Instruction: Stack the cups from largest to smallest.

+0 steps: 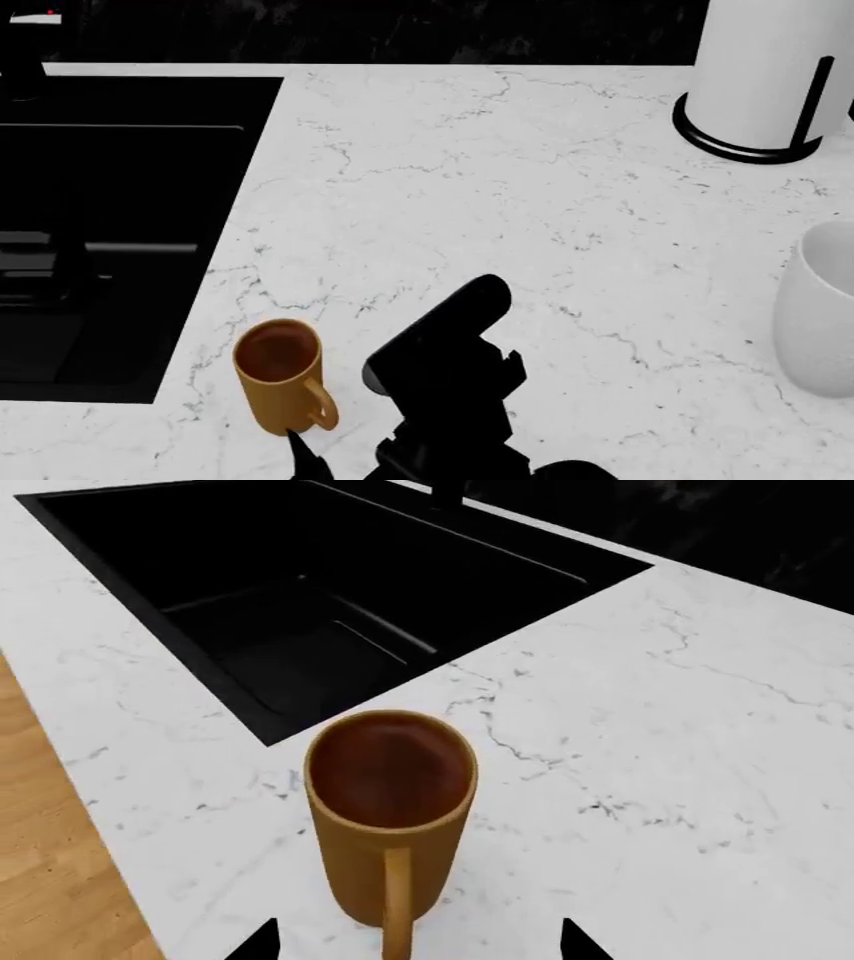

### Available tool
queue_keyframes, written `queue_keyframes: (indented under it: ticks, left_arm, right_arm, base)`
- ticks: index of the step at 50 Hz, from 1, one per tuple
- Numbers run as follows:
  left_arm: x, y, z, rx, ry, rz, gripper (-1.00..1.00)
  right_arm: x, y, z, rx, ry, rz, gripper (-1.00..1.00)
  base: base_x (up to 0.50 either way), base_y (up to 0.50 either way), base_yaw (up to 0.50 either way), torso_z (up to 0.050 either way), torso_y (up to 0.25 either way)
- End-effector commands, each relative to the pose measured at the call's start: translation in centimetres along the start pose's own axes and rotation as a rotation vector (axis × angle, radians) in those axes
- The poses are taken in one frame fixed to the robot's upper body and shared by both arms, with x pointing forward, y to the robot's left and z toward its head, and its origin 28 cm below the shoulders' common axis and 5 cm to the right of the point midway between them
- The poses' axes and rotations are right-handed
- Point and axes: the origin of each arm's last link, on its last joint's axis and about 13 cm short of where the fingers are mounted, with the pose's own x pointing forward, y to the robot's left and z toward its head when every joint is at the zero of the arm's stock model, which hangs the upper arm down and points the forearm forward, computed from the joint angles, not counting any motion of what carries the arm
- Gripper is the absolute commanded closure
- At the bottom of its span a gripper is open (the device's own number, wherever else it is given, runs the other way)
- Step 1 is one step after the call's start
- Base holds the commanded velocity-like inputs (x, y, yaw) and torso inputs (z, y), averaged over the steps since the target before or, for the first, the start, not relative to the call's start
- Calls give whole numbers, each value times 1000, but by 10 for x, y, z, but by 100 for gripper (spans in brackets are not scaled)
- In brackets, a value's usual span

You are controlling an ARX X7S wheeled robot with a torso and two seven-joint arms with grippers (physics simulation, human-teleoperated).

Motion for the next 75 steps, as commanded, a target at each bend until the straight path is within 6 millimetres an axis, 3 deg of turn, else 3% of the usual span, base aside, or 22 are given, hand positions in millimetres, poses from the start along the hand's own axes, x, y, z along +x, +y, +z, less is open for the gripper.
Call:
queue_keyframes:
  ticks: [1, 36, 37, 56, 65, 75]
  left_arm:
    - [5, 3, -4, 10, 12, 26, -100]
    - [3, 6, -3, 8, 8, 39, -100]
    - [3, 6, -3, 8, 8, 38, -100]
    - [3, 6, -2, 5, 5, 40, -100]
    - [3, 4, -1, 4, 4, 35, -100]
    - [2, 2, -1, 9, 5, 25, -100]
  right_arm:
    - [14, -8, 3, 5, -6, 21, -100]
    - [30, -7, 1, 0, 9, 64, -100]
    - [30, -7, 2, -3, 8, 64, 100]
    - [28, -7, 6, -28, 4, 54, 100]
    - [8, -5, 20, -29, -81, -5, 100]
    - [-5, -7, 16, 8, -139, -82, 100]
  base:
    - [0, 0, 0, 0, 0]
    - [0, 0, 0, 0, 0]
    - [0, 0, 0, 0, 0]
    - [0, 0, 0, 0, 0]
    - [0, 0, 0, 0, 0]
    - [0, 0, 0, 0, 0]
